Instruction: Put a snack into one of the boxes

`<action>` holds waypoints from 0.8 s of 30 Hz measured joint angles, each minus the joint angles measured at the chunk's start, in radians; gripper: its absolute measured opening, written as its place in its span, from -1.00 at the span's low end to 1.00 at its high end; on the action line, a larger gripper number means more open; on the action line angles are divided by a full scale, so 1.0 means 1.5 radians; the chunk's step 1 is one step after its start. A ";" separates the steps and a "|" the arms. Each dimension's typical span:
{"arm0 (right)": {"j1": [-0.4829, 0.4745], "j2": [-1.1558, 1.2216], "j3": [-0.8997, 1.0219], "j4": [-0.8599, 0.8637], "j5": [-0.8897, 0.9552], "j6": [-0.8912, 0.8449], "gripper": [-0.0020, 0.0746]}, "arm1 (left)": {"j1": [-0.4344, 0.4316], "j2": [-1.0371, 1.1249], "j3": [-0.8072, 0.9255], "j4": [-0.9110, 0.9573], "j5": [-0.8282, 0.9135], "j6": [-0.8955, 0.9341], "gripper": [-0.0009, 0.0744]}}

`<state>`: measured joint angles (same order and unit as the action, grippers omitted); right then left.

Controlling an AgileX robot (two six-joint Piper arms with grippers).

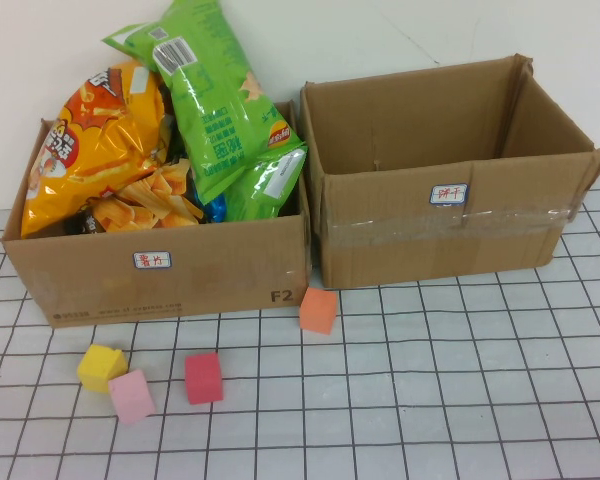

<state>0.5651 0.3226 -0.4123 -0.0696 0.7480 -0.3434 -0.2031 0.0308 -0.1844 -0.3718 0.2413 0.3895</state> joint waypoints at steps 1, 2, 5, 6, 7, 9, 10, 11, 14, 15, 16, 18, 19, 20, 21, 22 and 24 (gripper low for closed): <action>0.000 0.000 0.000 0.000 0.000 0.000 -0.95 | 0.011 -0.012 0.008 0.016 -0.001 0.000 -0.98; 0.000 0.000 0.000 0.000 0.000 0.000 -0.95 | 0.021 -0.019 0.015 0.032 -0.001 0.000 -0.98; 0.000 0.000 0.000 0.000 0.000 0.000 -0.95 | 0.054 -0.027 0.048 0.082 -0.008 -0.009 -0.98; 0.000 0.000 0.000 0.001 0.001 0.000 -0.95 | 0.066 -0.027 0.081 0.100 -0.023 -0.046 -0.98; 0.000 0.000 0.000 0.001 0.001 0.000 -0.95 | 0.067 -0.027 0.097 0.108 -0.034 -0.067 -0.98; 0.000 0.000 0.000 0.001 0.001 0.000 -0.95 | 0.070 -0.027 0.130 0.135 -0.053 -0.098 -0.98; 0.000 0.000 0.000 0.001 0.001 0.000 -0.95 | 0.070 -0.027 0.135 0.149 -0.051 -0.111 -0.98; 0.000 0.000 0.000 0.001 0.001 0.000 -0.95 | 0.070 -0.027 0.138 0.165 -0.041 -0.127 -0.98; 0.000 0.000 0.000 0.001 0.001 0.000 -0.95 | 0.071 -0.027 0.140 0.204 -0.003 -0.171 -0.98; 0.000 0.000 0.000 0.001 0.001 0.000 -0.95 | 0.071 -0.028 0.140 0.212 0.014 -0.182 -0.98; 0.000 0.000 0.000 0.001 0.001 0.000 -0.95 | 0.071 -0.028 0.140 0.215 0.035 -0.195 -0.98; 0.000 0.000 0.000 0.001 0.001 0.001 -0.95 | 0.071 -0.028 0.139 0.220 0.051 -0.212 -0.98; 0.000 0.000 0.000 0.001 0.001 0.001 -0.95 | 0.071 -0.028 0.139 0.221 0.052 -0.216 -0.98; 0.000 0.000 0.000 0.001 0.001 0.002 -0.95 | 0.071 -0.028 0.139 0.221 0.054 -0.223 -0.98; 0.000 0.000 0.000 0.001 0.001 0.002 -0.95 | 0.071 -0.028 0.139 0.222 0.053 -0.232 -0.98; 0.000 0.000 0.000 0.001 0.001 0.002 -0.95 | 0.071 -0.028 0.138 0.222 0.055 -0.238 -0.98; 0.000 0.000 0.000 0.002 0.001 0.002 -0.95 | 0.071 -0.028 0.138 0.224 0.057 -0.250 -0.98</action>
<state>0.5651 0.3226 -0.4123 -0.0672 0.7502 -0.3397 -0.0971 -0.0113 0.0226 -0.0358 0.3260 0.0140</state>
